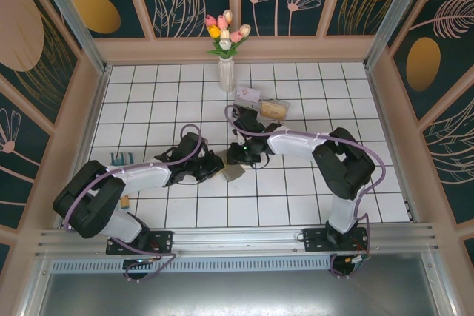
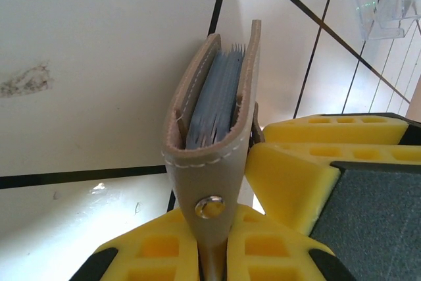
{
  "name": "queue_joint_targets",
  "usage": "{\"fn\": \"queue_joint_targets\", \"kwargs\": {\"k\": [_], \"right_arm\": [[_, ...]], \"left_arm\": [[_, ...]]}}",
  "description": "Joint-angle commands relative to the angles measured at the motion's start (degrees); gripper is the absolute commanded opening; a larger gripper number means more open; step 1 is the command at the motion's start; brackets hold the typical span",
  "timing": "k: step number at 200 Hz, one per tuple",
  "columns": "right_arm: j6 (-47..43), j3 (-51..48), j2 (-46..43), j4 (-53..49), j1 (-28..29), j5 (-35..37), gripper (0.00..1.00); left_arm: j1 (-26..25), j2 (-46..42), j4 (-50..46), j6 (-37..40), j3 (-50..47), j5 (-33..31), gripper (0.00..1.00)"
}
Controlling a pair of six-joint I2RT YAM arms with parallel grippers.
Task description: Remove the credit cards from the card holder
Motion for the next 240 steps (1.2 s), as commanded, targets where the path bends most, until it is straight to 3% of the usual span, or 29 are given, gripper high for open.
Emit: {"fn": "queue_joint_targets", "kwargs": {"k": [1, 51, 94, 130, 145, 161, 182, 240], "right_arm": [[0.88, -0.4, 0.22, -6.61, -1.69, 12.92, 0.3], [3.52, -2.06, -4.04, -5.94, -3.62, 14.68, 0.28], [1.88, -1.98, -5.31, -1.15, -3.62, 5.56, 0.32], [0.11, -2.23, -5.3, 1.95, -3.19, 0.3, 0.44], [-1.02, -2.02, -5.32, 2.01, -2.57, -0.34, 0.55], [-1.14, -1.52, -4.57, 1.48, -2.25, -0.2, 0.58], [-0.88, -0.26, -2.66, -0.49, -2.21, 0.79, 0.56], [-1.91, 1.85, 0.22, -3.89, -1.87, 2.41, 0.36]], "left_arm": [[-0.22, -1.62, -4.61, 2.09, 0.97, -2.17, 0.0], [-0.22, -1.54, -5.54, 3.08, 1.56, -2.65, 0.0], [-0.21, -0.85, -6.82, 4.62, 2.9, -2.79, 0.0], [-0.18, -0.36, -7.43, 5.28, 3.56, -2.61, 0.0], [-0.23, -0.14, -7.64, 5.62, 3.82, -2.44, 0.0], [-0.23, 0.11, -7.7, 5.79, 4.05, -2.43, 0.0], [-0.2, 0.17, -7.72, 5.77, 3.97, -2.61, 0.0], [-0.21, 0.07, -7.79, 5.85, 3.69, -2.79, 0.0]]}}
